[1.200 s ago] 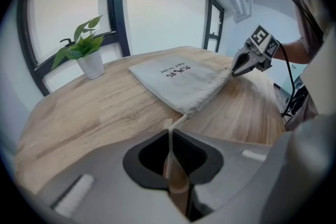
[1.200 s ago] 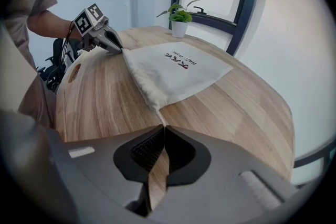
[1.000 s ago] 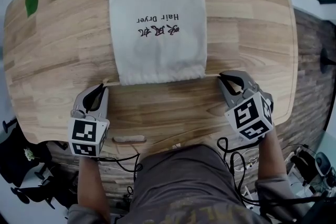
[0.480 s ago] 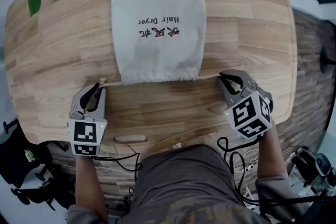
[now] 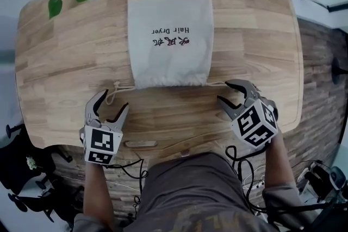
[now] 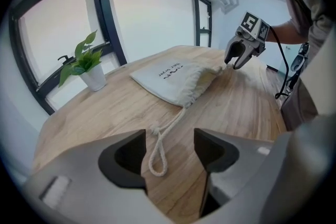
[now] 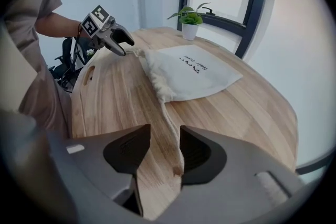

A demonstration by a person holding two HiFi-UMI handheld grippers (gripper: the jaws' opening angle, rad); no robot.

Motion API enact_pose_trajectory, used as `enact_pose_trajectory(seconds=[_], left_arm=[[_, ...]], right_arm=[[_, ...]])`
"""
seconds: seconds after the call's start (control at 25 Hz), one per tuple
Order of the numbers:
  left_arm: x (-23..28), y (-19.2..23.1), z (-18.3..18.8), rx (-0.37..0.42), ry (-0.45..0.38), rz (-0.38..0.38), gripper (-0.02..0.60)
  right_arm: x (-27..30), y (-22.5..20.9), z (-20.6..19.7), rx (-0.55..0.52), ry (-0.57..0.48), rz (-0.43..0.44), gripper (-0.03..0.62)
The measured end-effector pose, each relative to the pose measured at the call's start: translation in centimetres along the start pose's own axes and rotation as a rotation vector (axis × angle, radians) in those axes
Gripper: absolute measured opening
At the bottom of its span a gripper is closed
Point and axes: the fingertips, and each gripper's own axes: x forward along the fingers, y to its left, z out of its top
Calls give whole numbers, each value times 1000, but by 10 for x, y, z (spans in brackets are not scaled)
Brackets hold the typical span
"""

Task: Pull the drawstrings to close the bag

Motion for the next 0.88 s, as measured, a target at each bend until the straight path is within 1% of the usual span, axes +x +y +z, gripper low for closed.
enact_pose_trajectory(seconds=[0.16,0.36,0.48,0.56,0.76,0.88], left_arm=[[0,-8,20,58,-40,-43,285],[14,-13,31,126,-35,-84,282],[23,-18,34,135,-26,-122,254],[30,-21,32,141,-5,-147,230],[40,-24,34,162,26,-200,196],[42,-28,35,167,39,-239,143]], right_arm=[[-7,1,22,-47,-39,-20,196],[5,4,37,-94,-39,3,169],[15,5,39,-95,-30,23,166],[22,7,39,-96,-24,36,164],[28,6,36,-86,-17,55,163],[29,6,34,-82,-15,67,160]])
